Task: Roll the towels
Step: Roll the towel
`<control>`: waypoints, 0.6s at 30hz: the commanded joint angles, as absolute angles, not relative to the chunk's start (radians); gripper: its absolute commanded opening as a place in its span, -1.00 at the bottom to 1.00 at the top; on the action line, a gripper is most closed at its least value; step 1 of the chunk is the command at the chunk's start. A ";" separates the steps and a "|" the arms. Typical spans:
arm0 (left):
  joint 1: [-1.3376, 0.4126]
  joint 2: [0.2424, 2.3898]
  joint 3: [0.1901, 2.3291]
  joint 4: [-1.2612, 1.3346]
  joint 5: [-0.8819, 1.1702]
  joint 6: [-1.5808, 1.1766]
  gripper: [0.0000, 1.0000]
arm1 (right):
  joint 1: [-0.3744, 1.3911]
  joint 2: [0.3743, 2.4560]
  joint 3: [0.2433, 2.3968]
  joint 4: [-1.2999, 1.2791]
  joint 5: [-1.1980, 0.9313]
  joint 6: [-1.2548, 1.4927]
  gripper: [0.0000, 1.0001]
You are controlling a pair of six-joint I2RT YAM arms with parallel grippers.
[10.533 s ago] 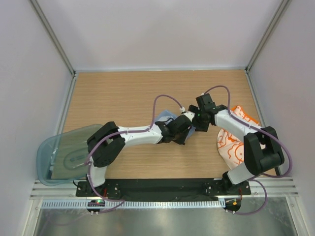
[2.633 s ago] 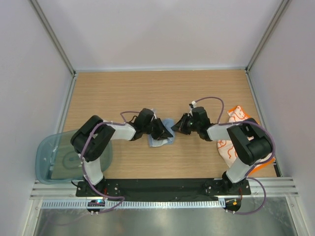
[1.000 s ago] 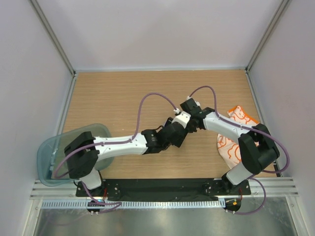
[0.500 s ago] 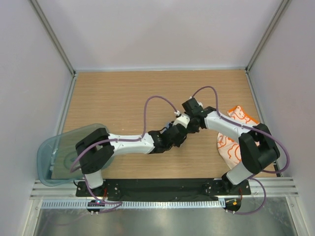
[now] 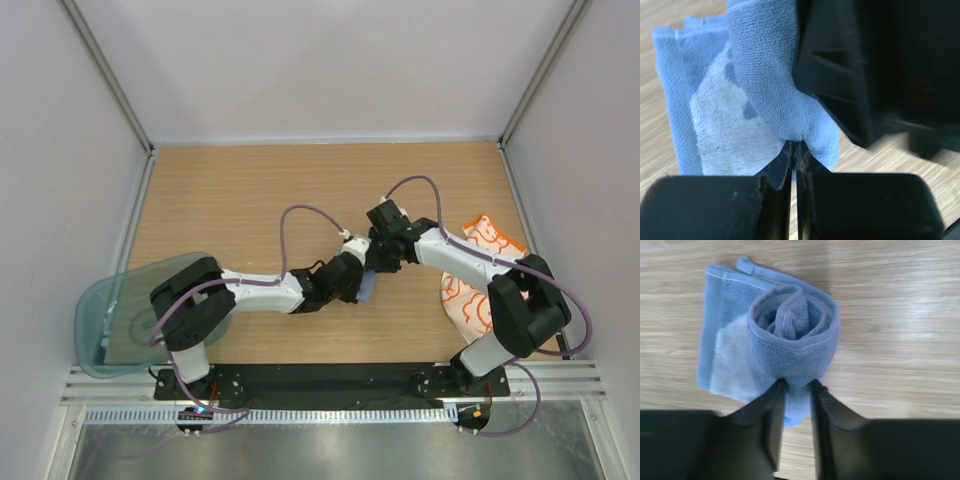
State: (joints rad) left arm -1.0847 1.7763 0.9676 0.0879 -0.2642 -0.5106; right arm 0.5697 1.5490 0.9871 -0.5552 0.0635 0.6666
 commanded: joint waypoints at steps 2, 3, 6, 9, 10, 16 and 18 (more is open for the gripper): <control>-1.000 1.753 0.862 0.109 -0.117 -0.616 -0.99 | 0.581 1.468 1.052 -0.534 0.069 0.650 -0.06; -0.983 1.750 0.851 0.118 -0.086 -0.650 -0.99 | 0.583 1.463 1.058 -0.538 0.075 0.647 0.05; -0.916 1.753 0.816 0.153 -0.010 -0.708 -0.99 | 0.583 1.451 1.072 -0.543 0.083 0.640 0.16; -0.862 1.761 0.805 0.160 0.040 -0.738 -0.99 | 0.581 1.419 1.054 -0.517 0.080 0.640 0.21; -0.853 1.767 0.810 0.153 0.055 -0.741 -0.99 | 0.580 1.401 1.031 -0.493 0.075 0.641 0.22; -0.821 1.787 0.839 0.124 0.112 -0.730 -1.00 | 0.569 1.351 0.887 -0.326 -0.044 0.655 0.28; -0.812 1.796 0.845 0.118 0.123 -0.727 -0.99 | 0.566 1.362 0.862 -0.298 -0.064 0.666 0.29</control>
